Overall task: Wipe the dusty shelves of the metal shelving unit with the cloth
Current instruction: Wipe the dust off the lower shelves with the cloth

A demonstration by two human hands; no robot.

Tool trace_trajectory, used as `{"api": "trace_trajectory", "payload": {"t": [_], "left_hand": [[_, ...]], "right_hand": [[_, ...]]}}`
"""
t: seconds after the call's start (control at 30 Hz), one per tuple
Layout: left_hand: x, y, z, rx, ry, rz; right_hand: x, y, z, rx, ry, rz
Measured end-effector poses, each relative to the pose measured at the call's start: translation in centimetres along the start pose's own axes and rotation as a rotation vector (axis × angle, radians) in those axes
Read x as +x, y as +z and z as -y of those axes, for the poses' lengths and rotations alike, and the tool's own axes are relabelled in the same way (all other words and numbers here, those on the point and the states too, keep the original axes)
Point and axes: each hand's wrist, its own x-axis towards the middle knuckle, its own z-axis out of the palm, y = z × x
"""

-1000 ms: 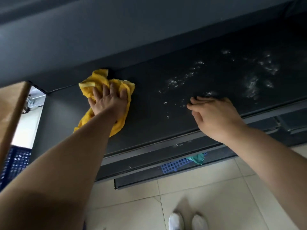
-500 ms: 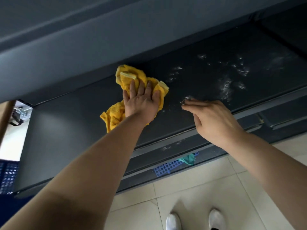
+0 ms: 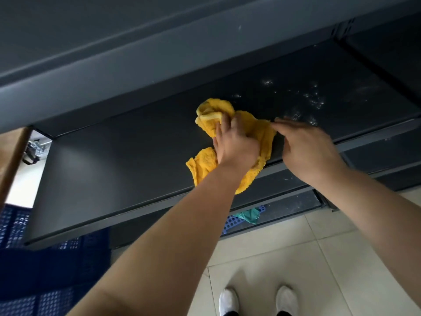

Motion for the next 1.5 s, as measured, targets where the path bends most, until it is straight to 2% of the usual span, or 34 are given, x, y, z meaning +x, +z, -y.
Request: {"api": "trace_trajectory", "payload": {"t": [0.07, 0.17, 0.27, 0.33, 0.43, 0.63, 0.97, 1.2, 1.33, 1.5], "left_hand": [[-0.1, -2.5, 1.1, -0.139, 0.007, -0.115], [0.4, -6.3, 3.9, 0.017, -0.002, -0.235], [1.4, -8.4, 7.1, 0.235, -0.094, -0.188], [2.0, -9.1, 8.7, 0.337, -0.103, -0.156], [3.0, -9.8, 10.2, 0.384, -0.089, -0.149], [4.5, -10.4, 11.0, 0.331, -0.042, -0.209], [6.8, -7.7, 8.2, 0.425, 0.050, -0.133], [6.6, -6.0, 5.2, 0.516, -0.027, -0.054], [6.3, -5.1, 4.3, 0.528, -0.096, -0.073], [5.3, -4.1, 2.7, 0.429, -0.168, -0.130]], "right_hand": [[0.2, 0.3, 1.2, 0.019, -0.034, 0.008], [1.2, 2.1, 3.5, -0.051, -0.046, 0.113], [2.7, 4.5, 5.2, -0.202, -0.027, 0.304], [3.6, 5.9, 5.7, -0.248, 0.013, 0.365], [5.2, 7.6, 6.4, -0.277, 0.030, 0.345], [10.0, 9.4, 7.5, -0.272, 0.009, 0.332], [15.1, 8.9, 3.6, -0.288, 0.069, 0.254], [13.9, 5.8, -2.5, -0.324, 0.201, 0.240], [12.4, 4.3, -5.4, -0.351, 0.244, 0.238], [10.2, 2.6, -8.1, -0.349, 0.282, 0.225]]}}
